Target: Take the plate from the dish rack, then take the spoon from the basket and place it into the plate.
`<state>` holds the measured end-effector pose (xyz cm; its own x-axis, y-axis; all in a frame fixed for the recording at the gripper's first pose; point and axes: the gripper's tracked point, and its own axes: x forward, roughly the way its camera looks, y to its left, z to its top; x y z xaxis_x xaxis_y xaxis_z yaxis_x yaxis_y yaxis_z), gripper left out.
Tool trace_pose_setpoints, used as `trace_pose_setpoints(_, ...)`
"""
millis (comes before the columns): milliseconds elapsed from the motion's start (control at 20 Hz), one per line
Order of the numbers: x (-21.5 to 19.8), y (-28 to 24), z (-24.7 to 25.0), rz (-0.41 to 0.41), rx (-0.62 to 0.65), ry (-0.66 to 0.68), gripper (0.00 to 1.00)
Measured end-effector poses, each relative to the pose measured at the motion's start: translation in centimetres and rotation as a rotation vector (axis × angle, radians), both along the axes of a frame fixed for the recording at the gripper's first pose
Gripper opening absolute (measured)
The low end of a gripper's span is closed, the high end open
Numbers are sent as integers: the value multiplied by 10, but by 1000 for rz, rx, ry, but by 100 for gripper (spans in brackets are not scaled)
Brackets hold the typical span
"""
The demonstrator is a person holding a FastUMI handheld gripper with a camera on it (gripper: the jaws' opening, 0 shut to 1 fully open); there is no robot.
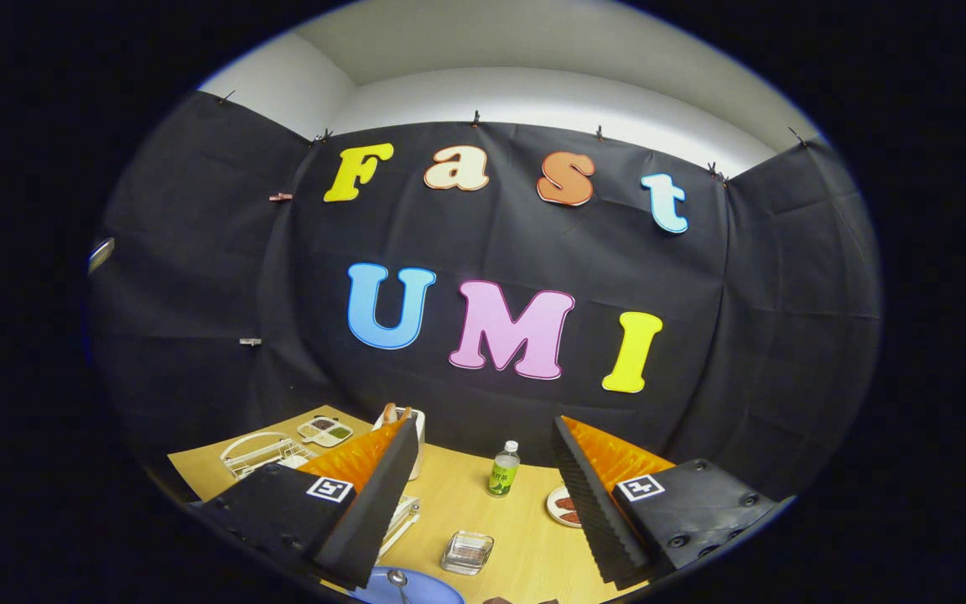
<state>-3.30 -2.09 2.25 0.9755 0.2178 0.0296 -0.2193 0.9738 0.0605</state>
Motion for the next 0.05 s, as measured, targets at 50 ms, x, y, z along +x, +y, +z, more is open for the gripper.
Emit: trace_pose_setpoints(50, 0, 0, -1, -2, 3, 3, 98)
